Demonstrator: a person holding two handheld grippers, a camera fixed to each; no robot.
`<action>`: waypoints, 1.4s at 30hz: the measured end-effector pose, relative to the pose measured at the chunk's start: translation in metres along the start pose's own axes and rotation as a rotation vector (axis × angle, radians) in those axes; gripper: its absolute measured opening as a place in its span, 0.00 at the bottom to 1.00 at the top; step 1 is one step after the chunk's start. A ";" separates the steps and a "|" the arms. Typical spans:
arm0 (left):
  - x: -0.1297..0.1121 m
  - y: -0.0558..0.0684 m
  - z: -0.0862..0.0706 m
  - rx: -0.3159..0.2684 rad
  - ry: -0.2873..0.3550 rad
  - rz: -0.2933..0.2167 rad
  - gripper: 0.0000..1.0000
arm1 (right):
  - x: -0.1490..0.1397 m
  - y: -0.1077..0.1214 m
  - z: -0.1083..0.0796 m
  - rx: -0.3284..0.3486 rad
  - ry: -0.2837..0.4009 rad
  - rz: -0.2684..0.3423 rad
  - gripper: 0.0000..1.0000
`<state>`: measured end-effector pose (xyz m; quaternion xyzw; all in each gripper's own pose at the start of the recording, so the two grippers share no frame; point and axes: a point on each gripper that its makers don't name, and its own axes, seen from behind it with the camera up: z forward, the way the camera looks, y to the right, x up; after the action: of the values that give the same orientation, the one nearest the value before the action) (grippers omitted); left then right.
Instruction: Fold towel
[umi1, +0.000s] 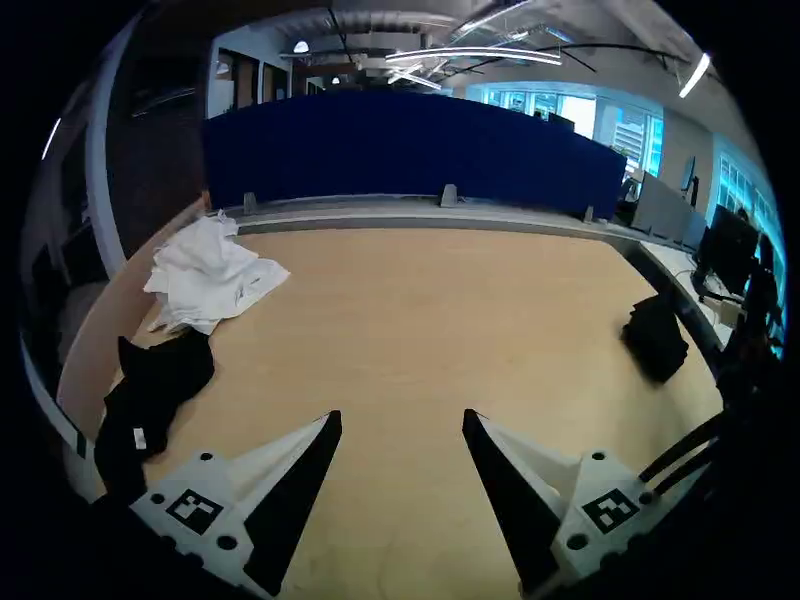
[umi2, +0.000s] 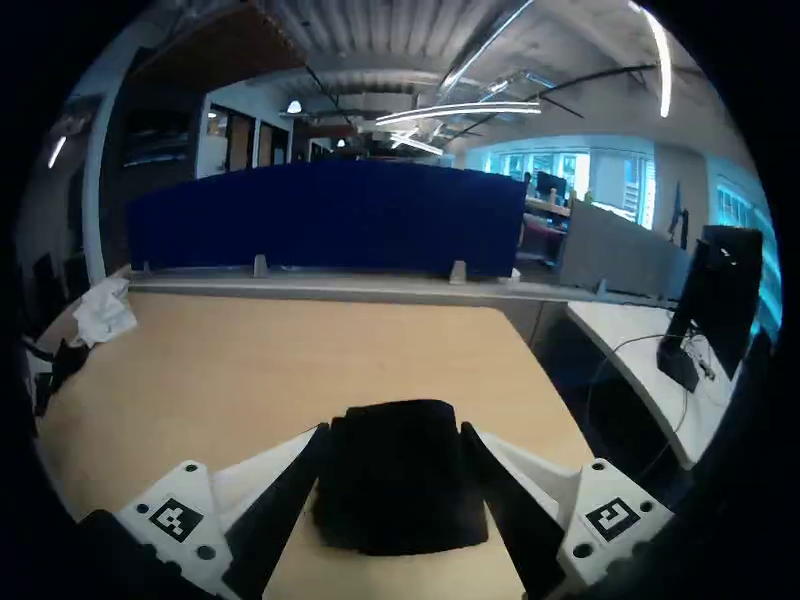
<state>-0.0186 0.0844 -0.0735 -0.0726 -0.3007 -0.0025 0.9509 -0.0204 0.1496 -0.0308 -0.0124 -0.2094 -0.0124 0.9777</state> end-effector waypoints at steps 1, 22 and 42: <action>0.003 -0.002 0.000 0.003 0.011 -0.008 0.90 | 0.005 -0.003 -0.001 0.003 0.015 0.008 1.00; 0.054 -0.025 0.004 0.031 0.187 -0.062 0.90 | 0.081 -0.084 -0.004 0.058 0.212 0.032 1.00; 0.116 -0.049 -0.007 0.093 0.406 -0.062 0.90 | 0.112 -0.148 0.000 0.077 0.292 0.039 1.00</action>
<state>0.0780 0.0395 -0.0059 -0.0175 -0.1049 -0.0323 0.9938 0.0779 -0.0008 0.0176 0.0232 -0.0651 0.0131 0.9975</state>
